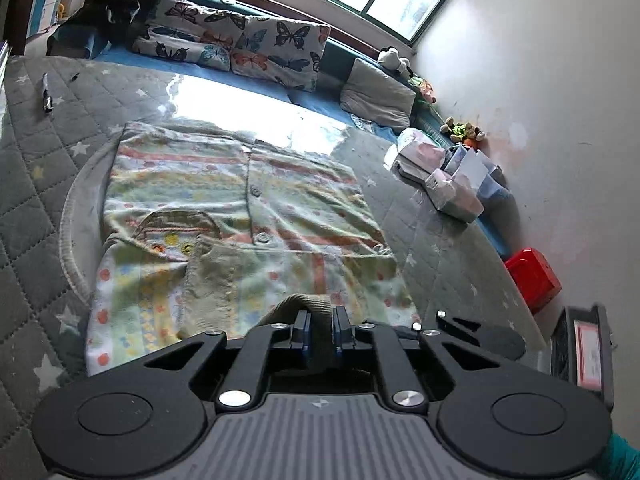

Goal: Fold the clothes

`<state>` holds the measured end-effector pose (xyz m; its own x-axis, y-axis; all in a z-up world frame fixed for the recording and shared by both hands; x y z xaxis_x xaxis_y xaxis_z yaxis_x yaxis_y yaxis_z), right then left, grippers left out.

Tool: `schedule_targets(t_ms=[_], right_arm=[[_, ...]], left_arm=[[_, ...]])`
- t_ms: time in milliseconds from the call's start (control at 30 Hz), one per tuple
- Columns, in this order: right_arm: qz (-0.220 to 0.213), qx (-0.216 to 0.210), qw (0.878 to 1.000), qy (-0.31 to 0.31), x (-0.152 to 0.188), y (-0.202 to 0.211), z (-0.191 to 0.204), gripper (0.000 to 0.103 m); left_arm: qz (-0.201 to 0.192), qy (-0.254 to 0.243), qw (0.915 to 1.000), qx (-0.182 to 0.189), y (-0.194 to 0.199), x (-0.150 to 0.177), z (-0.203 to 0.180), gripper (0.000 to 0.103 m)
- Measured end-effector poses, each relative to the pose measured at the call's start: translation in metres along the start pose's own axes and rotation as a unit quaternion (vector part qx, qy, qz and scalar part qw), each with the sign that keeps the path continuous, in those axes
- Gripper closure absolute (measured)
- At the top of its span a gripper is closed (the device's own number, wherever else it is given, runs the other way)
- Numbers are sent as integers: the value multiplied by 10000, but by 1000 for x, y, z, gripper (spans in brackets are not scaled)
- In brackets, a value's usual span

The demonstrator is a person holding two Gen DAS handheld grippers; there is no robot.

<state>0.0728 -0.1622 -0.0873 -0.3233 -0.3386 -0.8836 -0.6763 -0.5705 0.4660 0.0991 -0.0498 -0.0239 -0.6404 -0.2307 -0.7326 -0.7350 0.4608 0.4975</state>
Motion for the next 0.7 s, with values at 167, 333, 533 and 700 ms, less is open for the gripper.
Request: schedule_targets(t_ms=[167,333,533,700], right_arm=[[-94,-177,9988,-445,-11,-1,-4,79],[-136,-210,9968,-763,-22,-3,-13,81],[-243,-184,9962,-815,-39,-3,-16,81],[-300,-134,9961,-817,-44,-3,-18,82]], left_arm=[[-211,-187,9996,-32,25,8,16,45],[-582,-995,9926,-381,49,22,30,37],[-1037,-2339,9628,-865,54,33,31,35],[-1209,-3429,9256,-1054,39,42,25,36]])
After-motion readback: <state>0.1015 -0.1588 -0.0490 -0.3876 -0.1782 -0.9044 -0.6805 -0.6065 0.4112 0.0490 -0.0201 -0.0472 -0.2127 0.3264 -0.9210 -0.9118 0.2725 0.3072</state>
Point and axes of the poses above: each gripper's, at about its wrist camera, not at the fingertips, and y roughly against the way its jaws point, z to its left, x to its underside, the point moved 10 cm from there along -y, roughly the way its jaws point, and after that the axes turned 12 degrees about -z, right-handed, at the moved point
